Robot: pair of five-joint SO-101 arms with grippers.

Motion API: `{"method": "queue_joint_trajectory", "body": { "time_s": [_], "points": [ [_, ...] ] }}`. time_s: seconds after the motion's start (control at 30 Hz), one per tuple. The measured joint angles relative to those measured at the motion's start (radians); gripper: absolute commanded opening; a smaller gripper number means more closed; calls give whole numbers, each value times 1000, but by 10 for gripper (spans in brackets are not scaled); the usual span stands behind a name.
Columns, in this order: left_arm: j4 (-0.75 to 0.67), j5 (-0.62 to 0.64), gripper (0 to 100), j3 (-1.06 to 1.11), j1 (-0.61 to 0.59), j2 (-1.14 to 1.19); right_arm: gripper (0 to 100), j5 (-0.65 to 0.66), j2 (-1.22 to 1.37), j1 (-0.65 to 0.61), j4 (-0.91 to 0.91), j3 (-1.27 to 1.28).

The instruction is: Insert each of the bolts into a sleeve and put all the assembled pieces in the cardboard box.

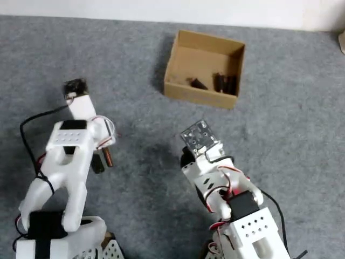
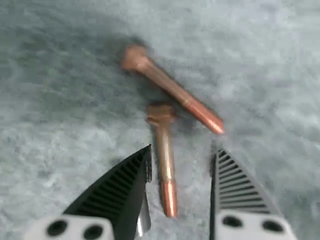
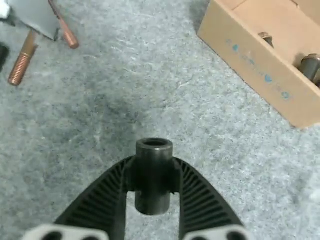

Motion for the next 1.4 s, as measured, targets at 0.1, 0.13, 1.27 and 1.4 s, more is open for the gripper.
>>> {"method": "queue_joint_trajectory", "body": {
  "time_s": [0.1,0.13,1.27,1.4],
  "points": [
    [-6,0,192,6,0,0,5,0,0,0,0,0],
    [-8,0,192,6,0,2,5,0,0,0,0,0],
    [457,0,4,-509,20,543,5,0,-2,5,-80,63],
    [482,0,4,-508,64,537,5,0,-2,5,-80,63]
  ]
}}
